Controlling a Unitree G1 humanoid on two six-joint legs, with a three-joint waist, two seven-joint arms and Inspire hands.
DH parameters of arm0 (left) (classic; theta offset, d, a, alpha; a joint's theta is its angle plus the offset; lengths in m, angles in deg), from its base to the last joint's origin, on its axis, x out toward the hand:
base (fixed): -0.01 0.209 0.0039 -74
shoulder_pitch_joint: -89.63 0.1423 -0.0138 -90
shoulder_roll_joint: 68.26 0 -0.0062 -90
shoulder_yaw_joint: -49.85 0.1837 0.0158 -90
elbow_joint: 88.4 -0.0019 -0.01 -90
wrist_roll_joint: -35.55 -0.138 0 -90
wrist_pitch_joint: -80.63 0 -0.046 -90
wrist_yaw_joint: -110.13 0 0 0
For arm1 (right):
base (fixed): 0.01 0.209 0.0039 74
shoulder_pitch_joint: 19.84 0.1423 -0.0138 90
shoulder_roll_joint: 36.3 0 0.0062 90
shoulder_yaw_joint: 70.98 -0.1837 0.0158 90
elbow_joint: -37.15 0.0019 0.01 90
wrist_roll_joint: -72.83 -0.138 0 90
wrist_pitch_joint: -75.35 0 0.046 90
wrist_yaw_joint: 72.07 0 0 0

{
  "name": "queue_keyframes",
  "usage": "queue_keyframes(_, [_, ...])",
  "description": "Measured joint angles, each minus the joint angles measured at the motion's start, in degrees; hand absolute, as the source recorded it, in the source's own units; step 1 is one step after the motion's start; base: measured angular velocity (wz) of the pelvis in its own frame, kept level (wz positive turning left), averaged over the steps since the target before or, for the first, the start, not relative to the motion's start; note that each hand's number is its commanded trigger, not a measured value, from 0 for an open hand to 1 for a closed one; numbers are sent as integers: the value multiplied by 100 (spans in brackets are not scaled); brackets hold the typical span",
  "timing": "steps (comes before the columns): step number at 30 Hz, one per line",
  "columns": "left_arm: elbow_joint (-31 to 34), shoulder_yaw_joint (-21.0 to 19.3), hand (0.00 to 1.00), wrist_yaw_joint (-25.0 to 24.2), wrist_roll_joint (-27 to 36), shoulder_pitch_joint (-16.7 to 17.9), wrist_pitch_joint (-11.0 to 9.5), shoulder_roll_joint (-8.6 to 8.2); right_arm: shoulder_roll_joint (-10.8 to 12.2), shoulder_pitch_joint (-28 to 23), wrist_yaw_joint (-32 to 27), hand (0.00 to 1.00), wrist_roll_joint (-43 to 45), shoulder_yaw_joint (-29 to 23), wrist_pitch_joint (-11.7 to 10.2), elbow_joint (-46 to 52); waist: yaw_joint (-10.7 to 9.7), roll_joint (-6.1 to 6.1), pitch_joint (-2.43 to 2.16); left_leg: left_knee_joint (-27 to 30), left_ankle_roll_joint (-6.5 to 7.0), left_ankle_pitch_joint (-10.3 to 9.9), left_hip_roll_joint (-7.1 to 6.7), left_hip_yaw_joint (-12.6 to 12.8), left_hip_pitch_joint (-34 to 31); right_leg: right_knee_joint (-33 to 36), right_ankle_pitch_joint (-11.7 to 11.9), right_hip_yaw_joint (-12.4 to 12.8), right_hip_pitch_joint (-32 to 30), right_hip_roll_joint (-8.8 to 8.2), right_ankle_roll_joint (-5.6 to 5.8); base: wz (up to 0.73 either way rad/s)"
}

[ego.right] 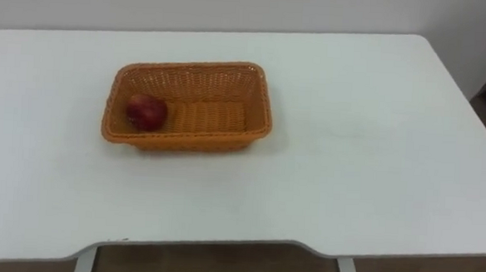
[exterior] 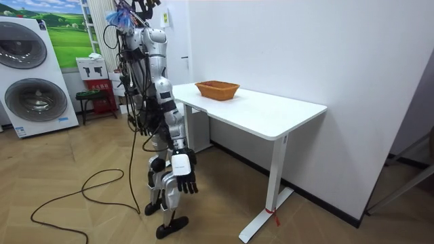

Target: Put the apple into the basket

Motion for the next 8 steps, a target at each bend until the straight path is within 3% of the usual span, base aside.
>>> queue_keyframes(8, [-383,103,0,-22,5,-57,234,-43,-1,159,734,0,1251,568,232,-166,181,91,54,-11,-5,-3,4,14,22,-7,0,-37,19,4,-2,2])
